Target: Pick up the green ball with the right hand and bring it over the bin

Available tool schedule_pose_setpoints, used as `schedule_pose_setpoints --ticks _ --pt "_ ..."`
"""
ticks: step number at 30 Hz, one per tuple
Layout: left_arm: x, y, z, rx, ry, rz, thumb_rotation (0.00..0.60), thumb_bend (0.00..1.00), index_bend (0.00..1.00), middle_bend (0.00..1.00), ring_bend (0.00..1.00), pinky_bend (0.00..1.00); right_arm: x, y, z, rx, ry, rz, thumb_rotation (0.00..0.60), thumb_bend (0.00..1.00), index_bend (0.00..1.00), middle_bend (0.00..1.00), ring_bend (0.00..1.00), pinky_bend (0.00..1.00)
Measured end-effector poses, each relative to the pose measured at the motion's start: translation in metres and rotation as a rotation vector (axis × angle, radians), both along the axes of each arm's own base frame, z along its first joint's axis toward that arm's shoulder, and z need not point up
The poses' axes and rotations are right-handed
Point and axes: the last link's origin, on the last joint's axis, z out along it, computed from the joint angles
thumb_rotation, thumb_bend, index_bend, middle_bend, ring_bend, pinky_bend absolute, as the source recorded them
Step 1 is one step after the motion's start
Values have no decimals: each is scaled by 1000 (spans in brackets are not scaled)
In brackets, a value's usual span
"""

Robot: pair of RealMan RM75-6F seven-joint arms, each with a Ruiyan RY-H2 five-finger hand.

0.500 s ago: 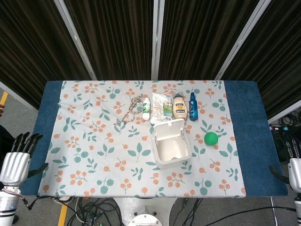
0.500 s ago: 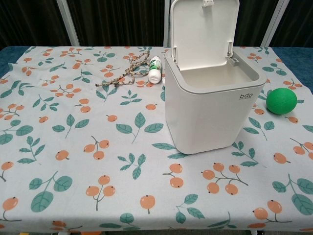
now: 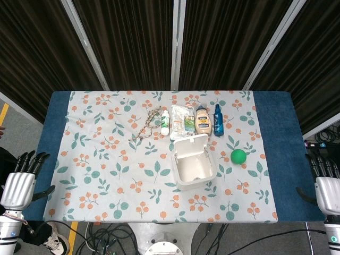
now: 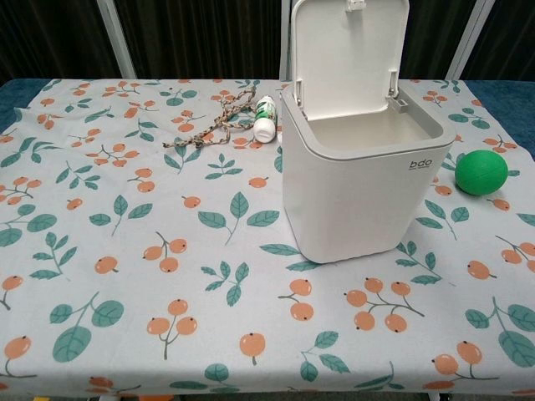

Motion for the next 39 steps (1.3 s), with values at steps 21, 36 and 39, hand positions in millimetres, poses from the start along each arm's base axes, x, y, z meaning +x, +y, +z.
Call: schedule_pose_setpoints --ticks 21,36,39 --pt "-1 1 -6 -22 4 3 600 127 142 130 43 81 58 -97 -76 281 97 86 600 117 0 0 0 120" --pt "-8 0 -7 -25 -2 19 600 126 146 131 43 81 79 -136 -130 378 154 40 600 148 0 44 0 248" --pt "-8 0 -7 -25 -3 21 600 127 146 131 43 81 78 -137 -136 392 162 26 600 154 0 65 3 302"
